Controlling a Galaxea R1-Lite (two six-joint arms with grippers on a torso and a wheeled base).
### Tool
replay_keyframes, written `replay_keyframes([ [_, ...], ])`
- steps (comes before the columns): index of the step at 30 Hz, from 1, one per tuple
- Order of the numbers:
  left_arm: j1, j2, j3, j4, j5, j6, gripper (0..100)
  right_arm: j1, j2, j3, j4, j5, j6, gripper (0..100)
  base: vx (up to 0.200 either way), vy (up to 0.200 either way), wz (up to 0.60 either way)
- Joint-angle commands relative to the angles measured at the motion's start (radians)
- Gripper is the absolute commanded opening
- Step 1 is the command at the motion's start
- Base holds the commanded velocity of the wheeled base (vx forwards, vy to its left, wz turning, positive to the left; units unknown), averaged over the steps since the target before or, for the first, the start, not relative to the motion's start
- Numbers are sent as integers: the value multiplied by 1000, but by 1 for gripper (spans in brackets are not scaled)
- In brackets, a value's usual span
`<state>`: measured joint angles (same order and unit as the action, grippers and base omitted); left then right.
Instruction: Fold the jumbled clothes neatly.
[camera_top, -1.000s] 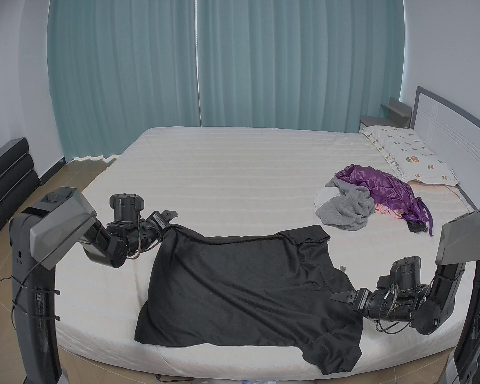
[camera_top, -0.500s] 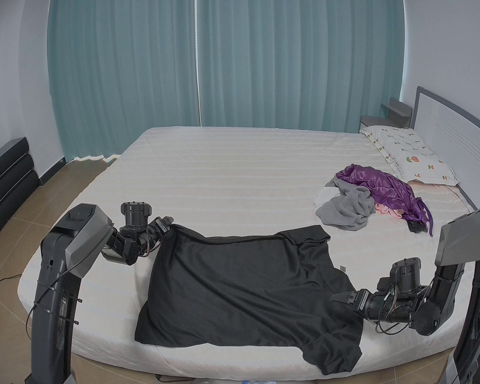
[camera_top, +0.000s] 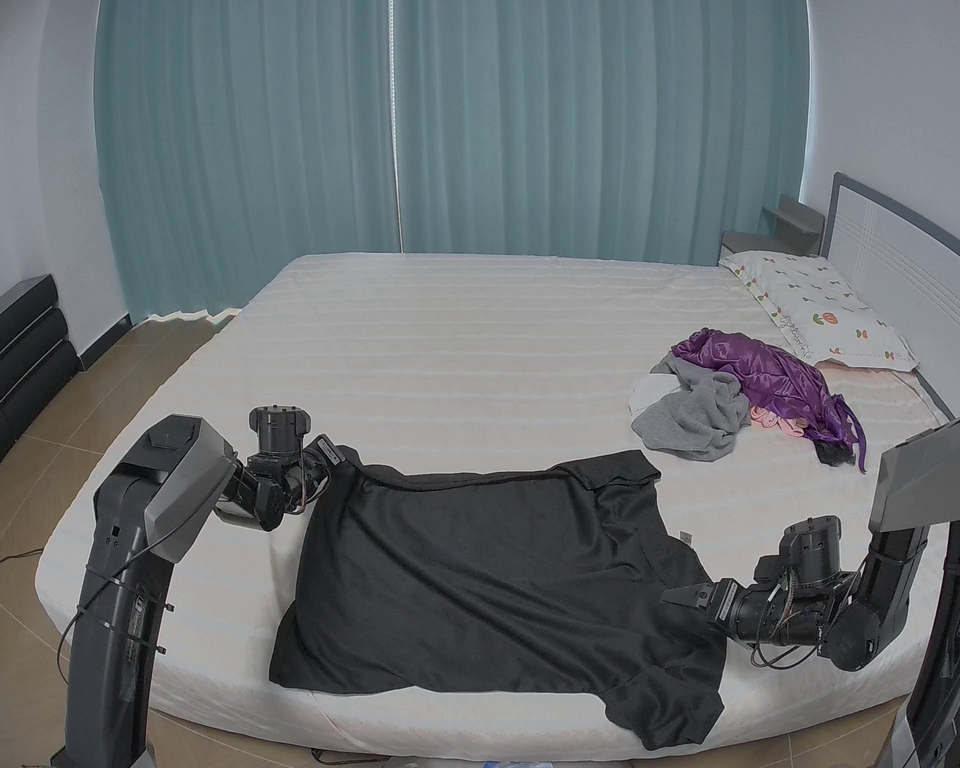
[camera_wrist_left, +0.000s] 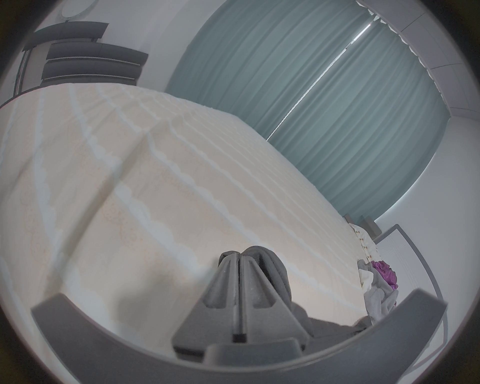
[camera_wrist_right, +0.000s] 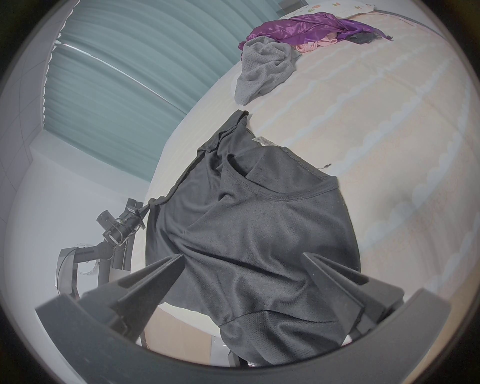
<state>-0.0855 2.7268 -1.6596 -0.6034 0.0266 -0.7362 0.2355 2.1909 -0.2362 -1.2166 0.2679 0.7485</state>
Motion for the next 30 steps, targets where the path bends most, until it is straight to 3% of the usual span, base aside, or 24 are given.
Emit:
replay_keyframes([
  [1,3,24,-54,-7,33,0,0,-1,1,-2,-1,1,0,100,0,0,0],
  [8,7,77,-146,-75,134,-9,0,-2,0,-8,-3,-1,18,100,0,0,0],
  [21,17,85,-154,-151,147,3,0,-4,17,-8,-83,-4,58,100,0,0,0],
  [22,17,87,-158,-151,147,3,100,-4,15,-9,-83,-4,61,100,0,0,0],
  [30,23,77,-144,-148,145,-6,100,-4,9,-23,-115,-12,89,100,0,0,0],
])
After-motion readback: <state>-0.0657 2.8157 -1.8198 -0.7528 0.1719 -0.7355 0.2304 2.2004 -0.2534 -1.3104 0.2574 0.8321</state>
